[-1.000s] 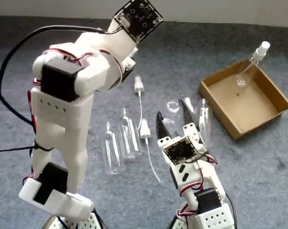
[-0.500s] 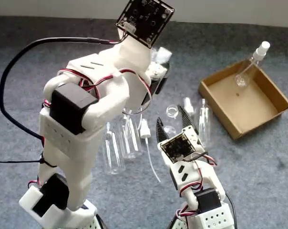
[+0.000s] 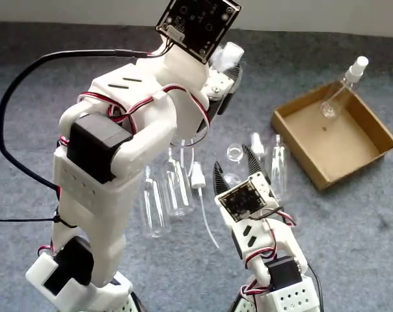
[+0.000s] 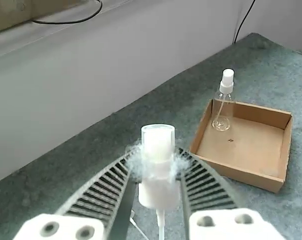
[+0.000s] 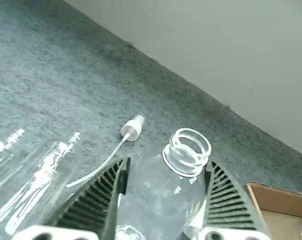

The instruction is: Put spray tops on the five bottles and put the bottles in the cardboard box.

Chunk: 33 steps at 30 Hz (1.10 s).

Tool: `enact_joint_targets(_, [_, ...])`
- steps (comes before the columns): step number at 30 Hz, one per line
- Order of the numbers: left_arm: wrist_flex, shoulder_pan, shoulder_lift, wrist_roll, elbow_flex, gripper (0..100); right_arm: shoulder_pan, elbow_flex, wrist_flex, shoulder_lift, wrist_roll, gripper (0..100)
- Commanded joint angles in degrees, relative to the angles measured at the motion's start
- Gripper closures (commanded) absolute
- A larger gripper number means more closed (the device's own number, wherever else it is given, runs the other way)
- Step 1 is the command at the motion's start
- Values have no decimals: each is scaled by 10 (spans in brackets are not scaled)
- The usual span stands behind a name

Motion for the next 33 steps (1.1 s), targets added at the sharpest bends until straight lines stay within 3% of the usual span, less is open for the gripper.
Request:
enact_joint_targets(1, [-9,10,-15,-4,0,995,-3,93,0,-10,7,861])
enact_joint_targets(9, [-3,-66,-29,61,-7,995,-3,93,0,-10,7,861])
enact_joint_targets(17, [-5,-139,-100,207,57,995,-5,93,0,-10,7,861])
enact_joint_targets(22, [-39,-139,-116,200,160,995,-5,93,0,-10,7,861])
enact_joint_targets(33, [-253,-152,-231,113,406,995,-7,93,0,-10,6,861])
